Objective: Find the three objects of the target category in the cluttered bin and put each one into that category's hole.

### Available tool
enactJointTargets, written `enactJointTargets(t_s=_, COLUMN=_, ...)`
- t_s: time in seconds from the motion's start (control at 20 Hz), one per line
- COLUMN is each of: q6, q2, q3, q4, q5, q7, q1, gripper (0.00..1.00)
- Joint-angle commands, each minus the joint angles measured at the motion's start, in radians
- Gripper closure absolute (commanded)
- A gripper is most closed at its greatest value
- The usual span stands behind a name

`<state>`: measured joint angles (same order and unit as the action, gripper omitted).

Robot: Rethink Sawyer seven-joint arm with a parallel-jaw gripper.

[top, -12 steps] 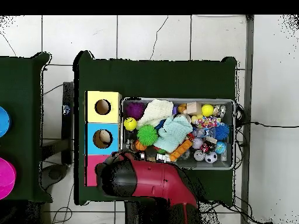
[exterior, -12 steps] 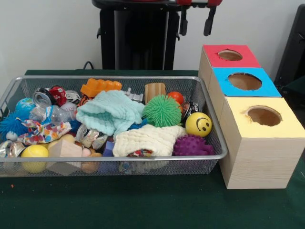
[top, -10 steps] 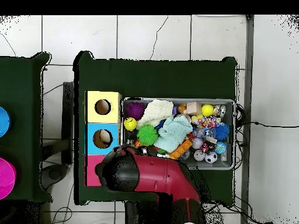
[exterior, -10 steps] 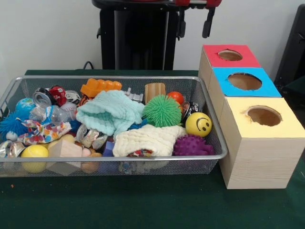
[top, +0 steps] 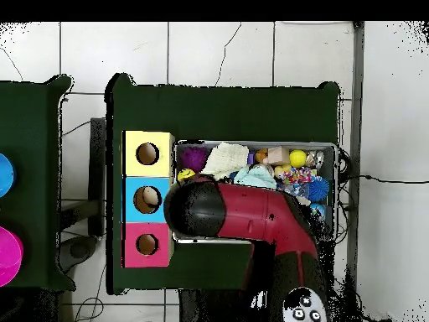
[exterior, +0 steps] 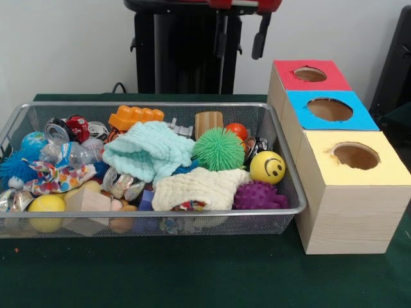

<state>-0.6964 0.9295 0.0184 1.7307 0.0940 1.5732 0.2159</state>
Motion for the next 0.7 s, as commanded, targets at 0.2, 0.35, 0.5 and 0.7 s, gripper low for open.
enactJointTargets(t_s=0.2, q6=-0.163, q2=-0.089, q3=0.138, q4=-0.192, q5=0.079, q7=-0.17, q1=0.122, gripper=0.0)
enactJointTargets(t_s=0.35, q6=-0.166, q2=-0.095, q3=0.155, q4=-0.205, q5=0.1, q7=-0.194, q1=0.161, gripper=0.0)
enactJointTargets(t_s=0.5, q6=-0.17, q2=-0.105, q3=0.161, q4=-0.235, q5=0.127, q7=-0.207, q1=0.191, gripper=0.0)
enactJointTargets(t_s=0.7, q6=-0.136, q2=-0.124, q3=0.169, q4=-0.244, q5=0.165, q7=-0.208, q1=0.227, gripper=0.0)
